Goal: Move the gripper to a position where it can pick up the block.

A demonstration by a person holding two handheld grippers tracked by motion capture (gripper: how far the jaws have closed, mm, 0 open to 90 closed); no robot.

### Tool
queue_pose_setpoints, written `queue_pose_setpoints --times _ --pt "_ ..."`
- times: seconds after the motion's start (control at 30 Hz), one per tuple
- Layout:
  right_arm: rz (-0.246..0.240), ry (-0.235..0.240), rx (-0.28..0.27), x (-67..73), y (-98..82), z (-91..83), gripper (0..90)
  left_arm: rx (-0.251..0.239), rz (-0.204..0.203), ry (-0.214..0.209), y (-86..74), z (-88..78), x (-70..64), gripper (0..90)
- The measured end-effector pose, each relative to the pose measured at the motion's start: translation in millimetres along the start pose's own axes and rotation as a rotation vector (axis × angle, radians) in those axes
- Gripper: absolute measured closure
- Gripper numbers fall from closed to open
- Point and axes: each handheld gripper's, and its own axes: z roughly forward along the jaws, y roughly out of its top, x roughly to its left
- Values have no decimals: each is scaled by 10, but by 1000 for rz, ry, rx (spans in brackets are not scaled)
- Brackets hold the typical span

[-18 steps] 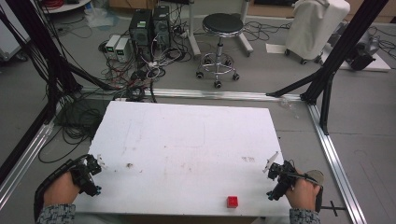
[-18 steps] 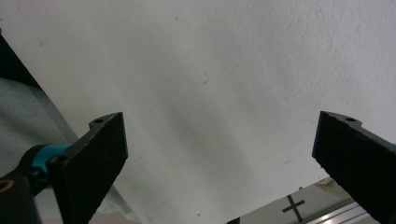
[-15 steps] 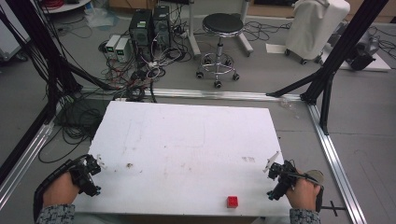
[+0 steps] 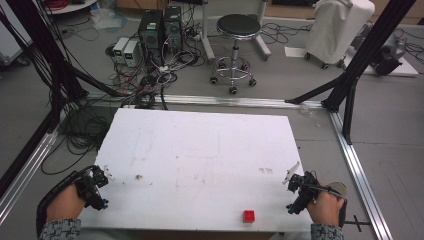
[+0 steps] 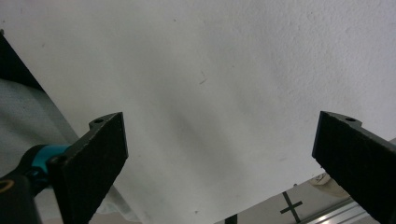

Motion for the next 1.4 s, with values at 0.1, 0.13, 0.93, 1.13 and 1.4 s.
queue_pose_setpoints --times 0.1,0.13,0.93,1.13,1.4 --pt "-7 -9 1 5 9 -18 26 -11 -11 1 -2 3 -5 210" --pt "-5 -8 -3 8 11 -22 26 -11 -13 -5 -3 1 -3 210" --pt "-110 -39 -34 150 189 -198 26 -18 -28 5 -31 18 12 211" --pt "-182 -45 -28 265 348 -264 26 -12 -19 0 -33 16 20 211" --pt "-281 -29 5 475 596 -275 26 -21 -31 -6 -35 18 19 210"
